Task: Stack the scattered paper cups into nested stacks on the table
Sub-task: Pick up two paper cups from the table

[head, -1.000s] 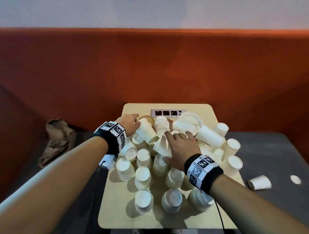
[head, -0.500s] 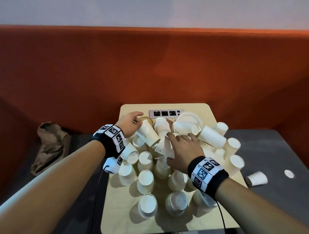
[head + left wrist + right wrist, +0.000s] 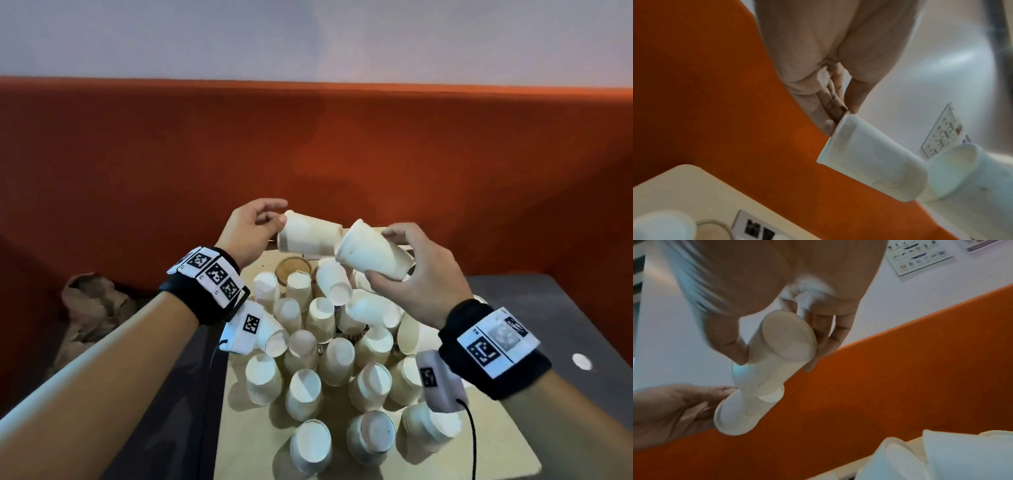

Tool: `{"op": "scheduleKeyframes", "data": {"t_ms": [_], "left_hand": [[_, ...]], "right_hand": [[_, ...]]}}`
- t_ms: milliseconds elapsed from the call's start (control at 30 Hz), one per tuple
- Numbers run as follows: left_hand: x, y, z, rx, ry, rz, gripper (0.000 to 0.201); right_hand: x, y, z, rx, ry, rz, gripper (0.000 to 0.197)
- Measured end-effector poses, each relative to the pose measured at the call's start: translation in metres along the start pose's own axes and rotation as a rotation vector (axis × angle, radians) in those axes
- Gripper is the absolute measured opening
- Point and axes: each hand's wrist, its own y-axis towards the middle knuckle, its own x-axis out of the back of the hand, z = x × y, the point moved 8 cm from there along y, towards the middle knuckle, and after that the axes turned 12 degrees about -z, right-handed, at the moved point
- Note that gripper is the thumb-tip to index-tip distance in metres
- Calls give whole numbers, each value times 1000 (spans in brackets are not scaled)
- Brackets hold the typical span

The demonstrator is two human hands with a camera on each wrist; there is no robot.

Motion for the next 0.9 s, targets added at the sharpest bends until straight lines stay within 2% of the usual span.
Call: {"op": "scheduleKeyframes", "data": {"t_ms": [133, 267, 400, 533, 633, 733, 900], "left_hand": [[-13, -14, -24, -13, -141, 52, 26], [-36, -27, -47, -8, -278, 132, 29], [-57, -31, -65, -19, -355, 137, 31], [-72, -27, -77, -17, -423, 117, 36], [-85, -24, -81, 3, -455, 120, 43], [-101, -16, -78, 9, -397, 116, 48], [-125, -3, -57, -53, 5, 139, 51]], "right_hand": [[13, 15, 7, 56, 97, -58, 52], [24, 27, 0, 19, 230, -145, 57], [36, 40, 2, 52, 325, -252, 59], [36, 54, -3, 32, 430, -244, 44], [35, 66, -18, -27, 484, -205, 42], [43, 81, -32, -26, 506, -184, 44], [45, 104, -60, 12, 265, -169, 47]]}}
